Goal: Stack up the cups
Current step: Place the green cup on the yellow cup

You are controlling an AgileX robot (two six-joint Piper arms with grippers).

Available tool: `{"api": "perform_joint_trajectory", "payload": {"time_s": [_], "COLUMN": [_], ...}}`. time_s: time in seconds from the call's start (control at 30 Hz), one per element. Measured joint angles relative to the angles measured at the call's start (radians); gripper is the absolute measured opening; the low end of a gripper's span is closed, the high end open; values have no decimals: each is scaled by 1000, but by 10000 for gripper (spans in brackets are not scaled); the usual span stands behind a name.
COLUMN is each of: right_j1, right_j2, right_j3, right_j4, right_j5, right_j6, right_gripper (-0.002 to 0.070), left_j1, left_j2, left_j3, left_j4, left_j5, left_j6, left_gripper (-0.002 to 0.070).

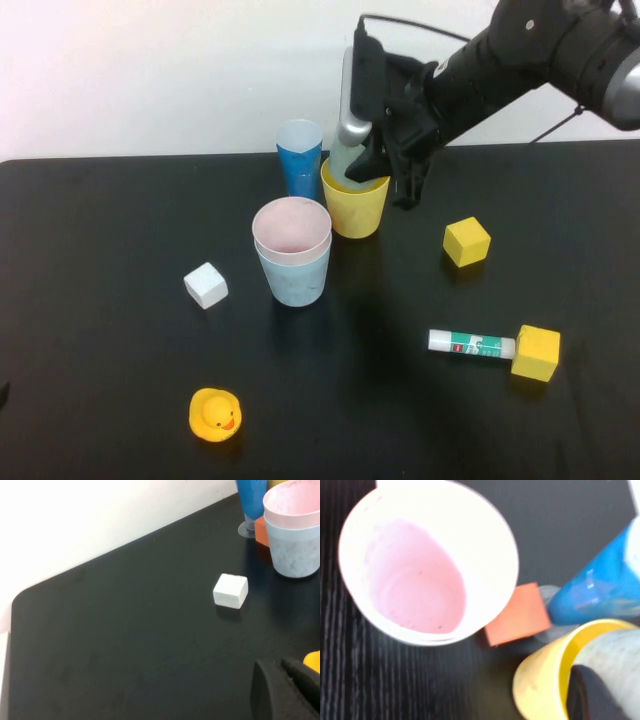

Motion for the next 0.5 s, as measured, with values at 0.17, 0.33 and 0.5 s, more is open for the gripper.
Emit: {"api": "perform_joint_trajectory", "payload": {"time_s": [0.17,0.33,0.5], "right_j1": [4,4,4], "right_j2": [14,16,16], "right_j3": [0,0,0], "right_j4": [-35,-81,-87], "right_j5": [6,-2,-2], "right_j6": [38,118,134], "right_gripper": [61,63,118], "left_j1": [0,0,0], "left_j2": [0,0,0], "left_j3": [0,0,0], "left_j4": [0,0,0], "left_j5": [-2,-2,-2], "left_j6": [-4,-4,-4], "left_gripper": [0,0,0]}}
